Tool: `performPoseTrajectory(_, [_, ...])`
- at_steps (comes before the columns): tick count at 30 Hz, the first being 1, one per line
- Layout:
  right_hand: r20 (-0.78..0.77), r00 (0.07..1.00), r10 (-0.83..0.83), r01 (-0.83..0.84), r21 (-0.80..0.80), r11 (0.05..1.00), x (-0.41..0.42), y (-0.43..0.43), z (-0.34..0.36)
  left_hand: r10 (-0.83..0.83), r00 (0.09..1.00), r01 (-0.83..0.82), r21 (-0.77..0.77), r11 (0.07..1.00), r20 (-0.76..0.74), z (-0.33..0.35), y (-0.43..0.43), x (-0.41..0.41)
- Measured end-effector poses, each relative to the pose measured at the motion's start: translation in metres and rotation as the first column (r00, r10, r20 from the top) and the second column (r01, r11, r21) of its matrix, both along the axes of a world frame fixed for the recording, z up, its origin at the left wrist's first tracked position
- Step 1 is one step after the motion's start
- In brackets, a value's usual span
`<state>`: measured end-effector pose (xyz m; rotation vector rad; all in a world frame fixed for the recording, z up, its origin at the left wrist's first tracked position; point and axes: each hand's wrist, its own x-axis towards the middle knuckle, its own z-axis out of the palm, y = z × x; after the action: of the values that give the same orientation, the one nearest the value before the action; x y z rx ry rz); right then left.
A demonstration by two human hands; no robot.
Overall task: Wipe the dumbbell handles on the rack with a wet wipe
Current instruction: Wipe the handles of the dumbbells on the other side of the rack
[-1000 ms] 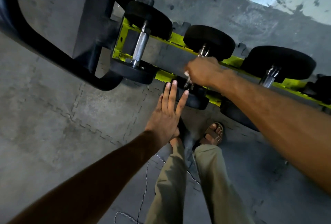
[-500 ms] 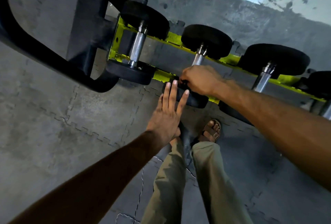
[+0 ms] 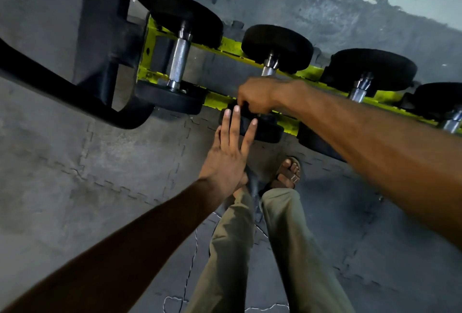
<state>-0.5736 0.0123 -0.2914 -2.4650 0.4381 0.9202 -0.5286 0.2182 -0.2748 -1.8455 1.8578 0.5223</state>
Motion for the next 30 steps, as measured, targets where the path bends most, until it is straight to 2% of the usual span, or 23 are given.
performPoseTrajectory(2, [0.013, 1.000, 0.020, -0.019, -0.041, 0.999, -0.007, -0.004, -0.002, -0.008, 1.000, 0.009, 0.036, 0.999, -0.028, -0.001, 0.001, 0.000])
performPoseTrajectory(5, [-0.136, 0.989, 0.065, -0.074, -0.068, 0.995, 0.007, 0.006, 0.005, -0.004, 0.999, 0.004, 0.004, 1.000, -0.053, -0.005, 0.002, -0.001])
performPoseTrajectory(8, [-0.319, 0.948, -0.003, -0.006, -0.025, 1.000, 0.035, 0.009, 0.002, 0.036, 0.996, -0.037, -0.008, 0.999, -0.078, -0.010, 0.003, 0.003])
performPoseTrajectory(10, [-0.354, 0.935, -0.012, 0.016, 0.007, 1.000, 0.041, 0.006, 0.000, 0.033, 0.995, -0.034, -0.016, 0.999, -0.089, -0.012, 0.004, 0.004])
performPoseTrajectory(13, [-0.206, 0.978, 0.020, -0.013, 0.037, 0.999, 0.024, 0.002, -0.002, 0.014, 0.998, -0.014, -0.010, 1.000, -0.058, -0.010, 0.005, 0.001])
performPoseTrajectory(15, [-0.035, 0.998, -0.058, 0.058, -0.001, 0.998, 0.001, 0.002, -0.005, 0.006, 0.999, -0.006, 0.003, 1.000, -0.050, -0.011, 0.003, -0.001])
performPoseTrajectory(17, [0.124, 0.979, -0.165, 0.169, -0.030, 0.985, -0.023, 0.013, -0.004, 0.009, 0.997, -0.008, 0.018, 1.000, -0.080, -0.010, 0.002, 0.001])
performPoseTrajectory(19, [0.233, 0.904, -0.358, 0.377, -0.038, 0.926, -0.045, 0.030, -0.012, 0.010, 0.995, -0.009, 0.016, 1.000, -0.099, -0.009, 0.004, 0.004])
performPoseTrajectory(21, [0.224, 0.738, -0.637, 0.644, 0.049, 0.763, -0.063, 0.044, -0.026, 0.001, 0.995, 0.001, 0.014, 1.000, -0.098, -0.007, 0.003, 0.005])
performPoseTrajectory(23, [0.127, 0.443, -0.888, 0.857, 0.233, 0.460, -0.074, 0.050, -0.044, -0.012, 0.996, 0.013, 0.012, 1.000, -0.092, -0.007, 0.001, 0.004])
performPoseTrajectory(24, [0.065, 0.286, -0.956, 0.900, 0.326, 0.291, -0.077, 0.052, -0.056, -0.014, 0.996, 0.015, 0.006, 1.000, -0.093, -0.007, 0.001, 0.004])
performPoseTrajectory(25, [0.019, 0.156, -0.988, 0.908, 0.391, 0.151, -0.078, 0.054, -0.063, -0.017, 0.996, 0.017, 0.001, 1.000, -0.093, -0.009, 0.000, 0.004])
performPoseTrajectory(27, [-0.087, -0.024, -0.996, 0.871, 0.487, -0.063, -0.072, 0.055, -0.070, 0.002, 0.995, -0.002, -0.005, 1.000, -0.098, -0.011, 0.002, 0.005])
performPoseTrajectory(30, [-0.331, -0.282, -0.900, 0.645, 0.630, -0.434, -0.058, 0.032, -0.074, 0.003, 0.994, -0.006, -0.025, 1.000, -0.108, -0.014, 0.008, 0.005])
